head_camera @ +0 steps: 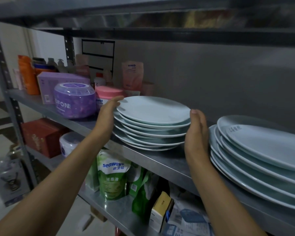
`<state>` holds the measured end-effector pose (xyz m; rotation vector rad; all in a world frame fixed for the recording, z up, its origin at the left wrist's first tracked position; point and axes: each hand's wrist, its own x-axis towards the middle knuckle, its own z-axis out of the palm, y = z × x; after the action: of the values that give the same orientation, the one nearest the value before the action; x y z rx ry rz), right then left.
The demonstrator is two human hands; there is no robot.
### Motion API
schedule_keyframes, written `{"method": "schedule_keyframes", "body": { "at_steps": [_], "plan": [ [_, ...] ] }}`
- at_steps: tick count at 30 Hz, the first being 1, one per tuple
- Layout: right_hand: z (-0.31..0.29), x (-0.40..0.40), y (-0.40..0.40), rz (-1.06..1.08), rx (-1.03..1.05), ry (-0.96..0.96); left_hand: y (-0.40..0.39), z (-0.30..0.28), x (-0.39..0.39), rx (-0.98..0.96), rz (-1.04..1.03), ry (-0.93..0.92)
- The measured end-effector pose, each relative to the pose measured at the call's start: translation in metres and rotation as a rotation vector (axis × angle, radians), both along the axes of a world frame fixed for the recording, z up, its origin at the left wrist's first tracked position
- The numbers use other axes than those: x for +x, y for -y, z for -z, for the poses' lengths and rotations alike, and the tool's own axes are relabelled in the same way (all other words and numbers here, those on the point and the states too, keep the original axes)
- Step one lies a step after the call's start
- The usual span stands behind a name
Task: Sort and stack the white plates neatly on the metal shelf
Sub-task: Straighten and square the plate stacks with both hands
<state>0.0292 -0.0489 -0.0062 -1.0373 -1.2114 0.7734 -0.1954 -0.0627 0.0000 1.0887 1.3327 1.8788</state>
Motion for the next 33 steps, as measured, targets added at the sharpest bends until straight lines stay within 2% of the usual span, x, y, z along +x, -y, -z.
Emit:
{"method": "schedule_keyframes", "body": {
  "at_steps": [3,7,13,17,33],
  "plan": [
    [-0.003,-0.001,0.004,-0.045,-0.023,0.007,-0.003,0.002,0.009,-0.006,0.030,0.065],
    [-0.005,0.000,0.004,-0.015,-0.045,-0.036,-0.009,0.008,0.013,-0.037,0.077,0.057],
    [0.002,-0.004,-0.003,0.095,-0.084,-0.003,-0.012,0.010,0.009,-0.056,0.099,0.240],
    [0.001,-0.003,-0.006,0.028,-0.138,-0.066,-0.013,0.012,0.013,-0.060,0.095,0.250],
    [-0.001,0.003,-0.003,-0.043,-0.183,-0.045,-0.009,0.013,0.013,-0.024,0.033,0.244]
  ]
}}
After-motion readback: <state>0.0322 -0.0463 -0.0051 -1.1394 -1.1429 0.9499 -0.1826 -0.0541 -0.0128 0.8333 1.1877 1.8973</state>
